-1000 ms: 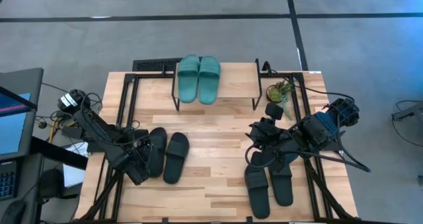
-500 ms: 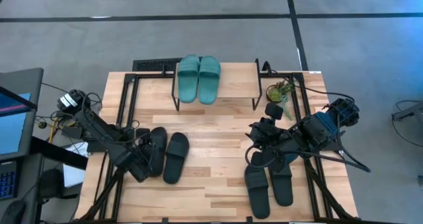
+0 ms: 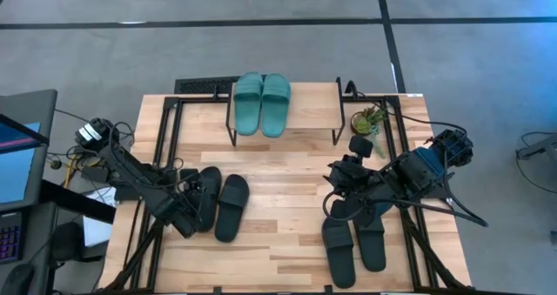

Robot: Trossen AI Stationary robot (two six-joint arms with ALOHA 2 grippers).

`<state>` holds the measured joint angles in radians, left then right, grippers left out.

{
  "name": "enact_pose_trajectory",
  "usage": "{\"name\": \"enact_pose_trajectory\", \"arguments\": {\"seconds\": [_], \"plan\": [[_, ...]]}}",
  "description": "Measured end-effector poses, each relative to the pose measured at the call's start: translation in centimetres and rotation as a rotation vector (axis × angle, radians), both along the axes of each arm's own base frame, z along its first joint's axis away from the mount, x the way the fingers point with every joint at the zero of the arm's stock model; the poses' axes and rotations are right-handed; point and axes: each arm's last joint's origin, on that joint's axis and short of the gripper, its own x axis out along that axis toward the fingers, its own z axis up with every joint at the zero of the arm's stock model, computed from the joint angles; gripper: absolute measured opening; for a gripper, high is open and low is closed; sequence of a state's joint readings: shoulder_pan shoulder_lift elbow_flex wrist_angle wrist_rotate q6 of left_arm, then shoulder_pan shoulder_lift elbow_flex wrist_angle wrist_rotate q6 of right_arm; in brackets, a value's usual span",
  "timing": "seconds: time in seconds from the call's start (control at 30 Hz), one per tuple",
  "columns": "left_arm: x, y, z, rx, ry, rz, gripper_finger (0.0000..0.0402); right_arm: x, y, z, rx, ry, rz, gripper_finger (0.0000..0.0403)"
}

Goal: Pick and place slides into the shelf
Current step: Put the left black slide under the shelf

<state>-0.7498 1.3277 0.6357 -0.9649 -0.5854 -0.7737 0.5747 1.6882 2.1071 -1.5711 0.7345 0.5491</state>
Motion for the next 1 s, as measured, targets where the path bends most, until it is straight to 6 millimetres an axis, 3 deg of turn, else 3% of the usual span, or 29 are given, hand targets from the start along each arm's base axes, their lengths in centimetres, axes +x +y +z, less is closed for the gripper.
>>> {"name": "enact_pose_trajectory", "arguments": {"seconds": [0.27,0.7,1.0], "plan": [[0.1,0.0,0.3,0.011,0.002,-0.007,0.0008,0.0,0.0,0.0,0.001,0.000,-0.001,0.0118],[0.2,0.0,2.4,0.081,0.000,0.040,0.0002,0.0,0.0,0.0,0.001,0.000,-0.001,0.0118],[1.0,-0.5,6.1,0.149,-0.045,0.035,0.0001,0.0,0.0,0.0,0.001,0.000,-0.001,0.0118]]}}
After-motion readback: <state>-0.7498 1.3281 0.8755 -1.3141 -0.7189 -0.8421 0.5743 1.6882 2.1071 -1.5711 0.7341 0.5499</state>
